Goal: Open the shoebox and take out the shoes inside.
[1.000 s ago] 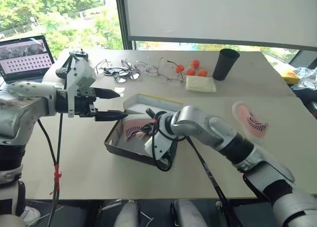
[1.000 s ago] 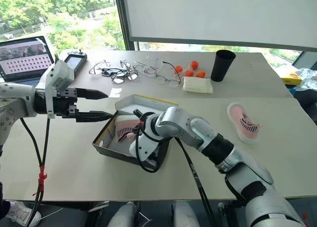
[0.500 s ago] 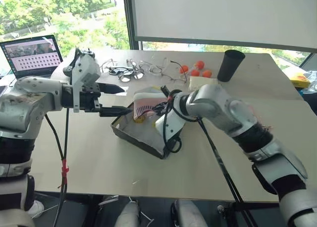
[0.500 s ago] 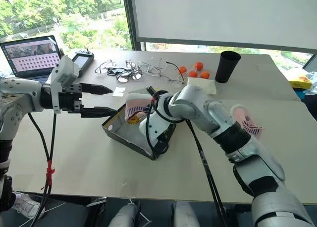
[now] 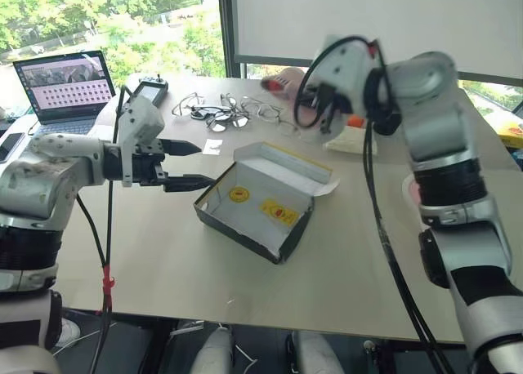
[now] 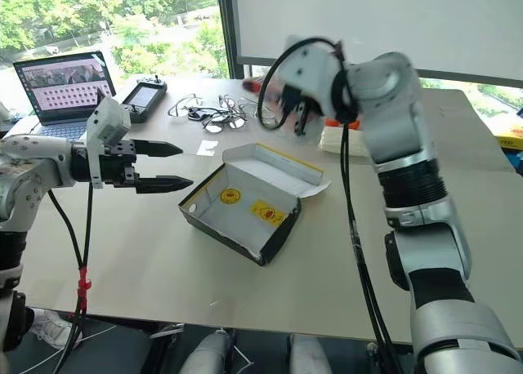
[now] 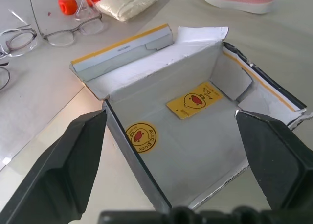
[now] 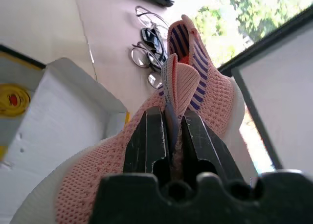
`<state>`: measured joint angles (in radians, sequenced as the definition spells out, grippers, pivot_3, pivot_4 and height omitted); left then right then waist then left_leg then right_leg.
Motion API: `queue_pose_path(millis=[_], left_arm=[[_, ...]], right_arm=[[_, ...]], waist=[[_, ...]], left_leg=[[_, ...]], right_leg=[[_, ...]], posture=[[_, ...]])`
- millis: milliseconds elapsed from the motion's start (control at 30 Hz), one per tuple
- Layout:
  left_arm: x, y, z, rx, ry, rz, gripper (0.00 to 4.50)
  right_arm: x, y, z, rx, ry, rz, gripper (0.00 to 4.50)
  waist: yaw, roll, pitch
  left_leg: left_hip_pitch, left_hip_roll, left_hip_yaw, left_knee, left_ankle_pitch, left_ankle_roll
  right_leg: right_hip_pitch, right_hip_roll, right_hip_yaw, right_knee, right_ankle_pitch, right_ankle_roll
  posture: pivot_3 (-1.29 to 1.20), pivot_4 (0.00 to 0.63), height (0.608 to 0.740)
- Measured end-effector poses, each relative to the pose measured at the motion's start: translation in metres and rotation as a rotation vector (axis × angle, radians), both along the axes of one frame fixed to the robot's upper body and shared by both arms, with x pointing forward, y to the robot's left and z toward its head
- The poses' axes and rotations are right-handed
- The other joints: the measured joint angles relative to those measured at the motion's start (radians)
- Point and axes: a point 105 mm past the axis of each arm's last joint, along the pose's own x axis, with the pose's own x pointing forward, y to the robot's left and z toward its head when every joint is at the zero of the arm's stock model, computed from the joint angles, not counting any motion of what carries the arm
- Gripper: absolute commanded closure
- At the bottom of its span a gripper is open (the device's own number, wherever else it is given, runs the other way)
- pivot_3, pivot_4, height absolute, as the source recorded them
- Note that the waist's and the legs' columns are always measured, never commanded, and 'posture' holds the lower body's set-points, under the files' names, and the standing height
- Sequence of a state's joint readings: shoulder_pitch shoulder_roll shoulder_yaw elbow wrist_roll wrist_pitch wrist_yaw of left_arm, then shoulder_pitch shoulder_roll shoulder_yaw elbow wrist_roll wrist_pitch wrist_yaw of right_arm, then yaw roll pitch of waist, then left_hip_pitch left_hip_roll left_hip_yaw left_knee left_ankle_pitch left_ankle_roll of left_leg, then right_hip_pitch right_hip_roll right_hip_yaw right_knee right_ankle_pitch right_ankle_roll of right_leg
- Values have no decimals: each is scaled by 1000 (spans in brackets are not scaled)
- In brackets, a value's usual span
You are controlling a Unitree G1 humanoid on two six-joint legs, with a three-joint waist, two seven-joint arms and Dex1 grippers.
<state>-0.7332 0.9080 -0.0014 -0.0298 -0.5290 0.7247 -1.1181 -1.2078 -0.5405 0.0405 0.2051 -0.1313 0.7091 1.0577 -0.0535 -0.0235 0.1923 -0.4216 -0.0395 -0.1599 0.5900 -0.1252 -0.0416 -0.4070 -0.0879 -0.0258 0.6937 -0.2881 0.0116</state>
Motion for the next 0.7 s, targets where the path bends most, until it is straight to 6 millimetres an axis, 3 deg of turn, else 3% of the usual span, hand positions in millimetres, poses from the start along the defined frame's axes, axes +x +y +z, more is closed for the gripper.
queue_pose_path(millis=[67, 300, 500, 700], left_arm=[[2, 2, 1, -8, -8, 21, 0], [26, 8, 0, -77, -9, 146, 0], [39, 14, -5, -96, 3, 227, 0], [42, 18, -8, -87, 7, 251, 0]], right_arm=[[-1, -15, -3, 117, 82, -62, 4480], [-7, -73, -51, 477, 317, -302, 4480], [-10, -102, -112, 449, 390, -480, 4480], [-15, -115, -141, 435, 398, -543, 4480]], waist=[[1, 0, 0], [8, 0, 0], [4, 0, 0], [-2, 0, 0]], left_leg=[[0, -1, 2, 0, 0, 0], [0, -1, 5, 1, 0, 1], [0, -2, 10, 2, -1, 2], [0, -2, 12, 2, -1, 2]], right_leg=[[-1, -1, 2, 0, 1, -1], [-1, -1, 4, 0, 0, 5], [-2, -2, 10, 0, 1, 6], [-3, -2, 11, 0, 1, 7]], posture=[[0, 150, 734], [0, 150, 734], [0, 150, 734], [0, 150, 734]])
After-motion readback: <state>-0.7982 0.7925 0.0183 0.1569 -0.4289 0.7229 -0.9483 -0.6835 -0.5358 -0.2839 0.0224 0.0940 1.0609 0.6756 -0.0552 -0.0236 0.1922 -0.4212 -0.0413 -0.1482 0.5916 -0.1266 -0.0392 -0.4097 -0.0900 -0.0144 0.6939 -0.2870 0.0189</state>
